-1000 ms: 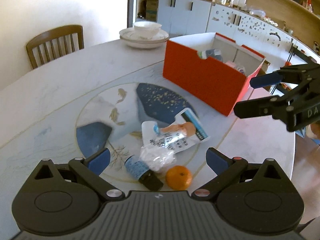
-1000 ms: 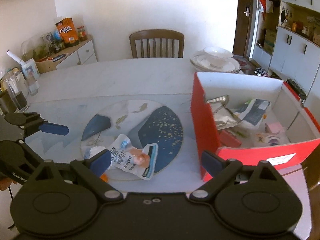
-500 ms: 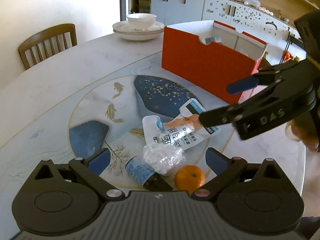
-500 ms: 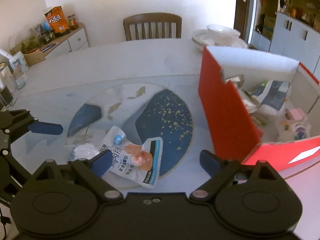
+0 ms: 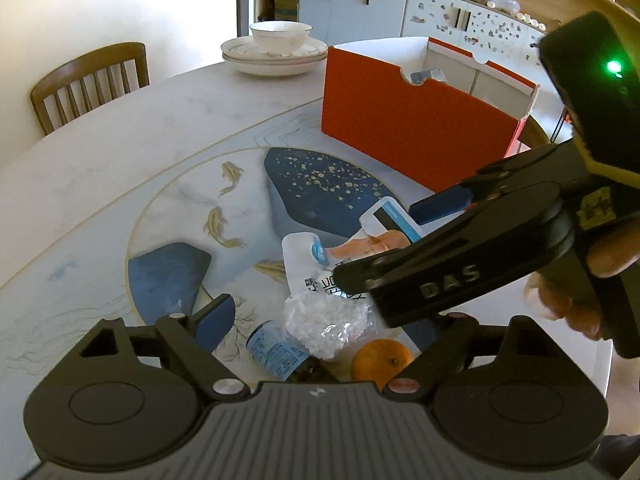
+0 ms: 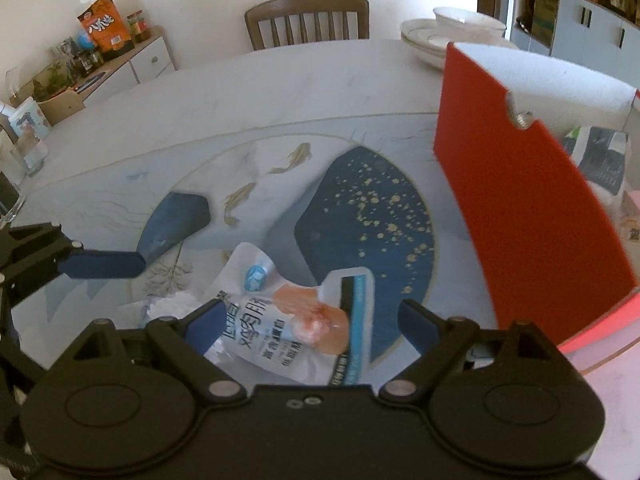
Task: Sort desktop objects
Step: 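Reach the left tool to the clear plastic wrap while the right reaches the white pouch, then close the left gripper on the plastic wrap while the right grasps the white chicken pouch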
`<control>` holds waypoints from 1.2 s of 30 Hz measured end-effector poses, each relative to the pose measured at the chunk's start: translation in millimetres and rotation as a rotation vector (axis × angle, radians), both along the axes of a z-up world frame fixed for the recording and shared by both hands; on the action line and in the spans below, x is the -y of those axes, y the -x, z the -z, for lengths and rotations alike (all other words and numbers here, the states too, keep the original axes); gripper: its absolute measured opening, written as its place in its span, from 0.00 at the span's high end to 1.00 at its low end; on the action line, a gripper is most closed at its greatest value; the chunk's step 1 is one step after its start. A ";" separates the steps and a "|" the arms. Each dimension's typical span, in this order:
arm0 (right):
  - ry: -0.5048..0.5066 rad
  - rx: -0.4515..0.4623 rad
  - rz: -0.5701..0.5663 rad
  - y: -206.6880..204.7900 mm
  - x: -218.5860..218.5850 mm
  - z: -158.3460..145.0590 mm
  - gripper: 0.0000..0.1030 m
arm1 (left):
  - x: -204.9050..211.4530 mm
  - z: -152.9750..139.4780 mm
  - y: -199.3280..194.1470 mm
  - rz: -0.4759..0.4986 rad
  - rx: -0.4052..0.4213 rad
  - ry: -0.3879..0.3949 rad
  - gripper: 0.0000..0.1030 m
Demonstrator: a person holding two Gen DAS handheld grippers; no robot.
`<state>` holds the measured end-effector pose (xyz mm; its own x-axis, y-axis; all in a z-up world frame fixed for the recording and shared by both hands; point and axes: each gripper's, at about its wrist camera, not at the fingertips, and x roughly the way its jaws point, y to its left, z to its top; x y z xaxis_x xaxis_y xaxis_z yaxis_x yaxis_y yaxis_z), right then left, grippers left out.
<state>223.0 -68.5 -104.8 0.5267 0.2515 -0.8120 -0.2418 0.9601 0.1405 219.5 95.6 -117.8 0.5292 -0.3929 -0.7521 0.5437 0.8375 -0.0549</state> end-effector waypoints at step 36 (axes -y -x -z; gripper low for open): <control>-0.057 0.078 0.011 13.9 -4.4 -19.9 0.85 | 0.8 2.0 -5.9 -0.024 -0.012 -0.006 0.61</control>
